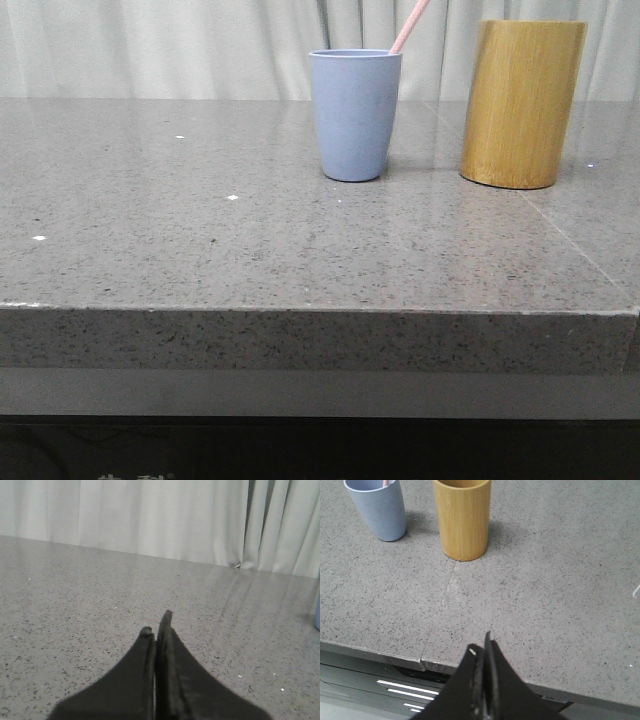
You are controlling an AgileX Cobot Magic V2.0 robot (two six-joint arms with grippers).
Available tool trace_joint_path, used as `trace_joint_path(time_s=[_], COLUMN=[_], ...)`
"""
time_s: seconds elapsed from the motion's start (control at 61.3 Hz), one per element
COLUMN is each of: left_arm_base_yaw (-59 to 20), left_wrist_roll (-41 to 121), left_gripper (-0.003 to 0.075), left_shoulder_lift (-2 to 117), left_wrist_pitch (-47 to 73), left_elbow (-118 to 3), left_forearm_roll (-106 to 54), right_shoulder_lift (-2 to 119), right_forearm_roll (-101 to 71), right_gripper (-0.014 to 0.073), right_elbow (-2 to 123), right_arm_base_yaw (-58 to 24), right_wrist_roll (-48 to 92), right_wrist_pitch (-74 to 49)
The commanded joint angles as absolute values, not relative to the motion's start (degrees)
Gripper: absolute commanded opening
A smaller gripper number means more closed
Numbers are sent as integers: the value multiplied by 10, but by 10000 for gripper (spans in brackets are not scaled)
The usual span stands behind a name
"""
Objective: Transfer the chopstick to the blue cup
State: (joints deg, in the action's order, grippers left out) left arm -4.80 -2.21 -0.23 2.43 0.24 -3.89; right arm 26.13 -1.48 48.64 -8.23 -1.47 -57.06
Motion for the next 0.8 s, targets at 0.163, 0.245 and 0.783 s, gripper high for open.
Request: trace_joint_path(time_s=[0.163,0.245,0.783], left_arm_base_yaw=[-46,-46,-46], left_wrist_roll=[-23,-23,-23], left_gripper=[-19,-19,-19], left_shoulder_lift=[-16,-16,-15], left_wrist_pitch=[-21,-21,-21], left_elbow=[9,9,9], left_forearm_roll=[-39,-39,-39], right_shoulder_lift=[189,140,-18], right_forearm_roll=[-19,-21,-20], right_gripper=[-68,-68,-68], right_elbow=[385,299,-13], right_arm_base_yaw=[-42,-28,13], right_wrist_roll=[-13,-13,-13], right_wrist_pitch=[-372,-266,19])
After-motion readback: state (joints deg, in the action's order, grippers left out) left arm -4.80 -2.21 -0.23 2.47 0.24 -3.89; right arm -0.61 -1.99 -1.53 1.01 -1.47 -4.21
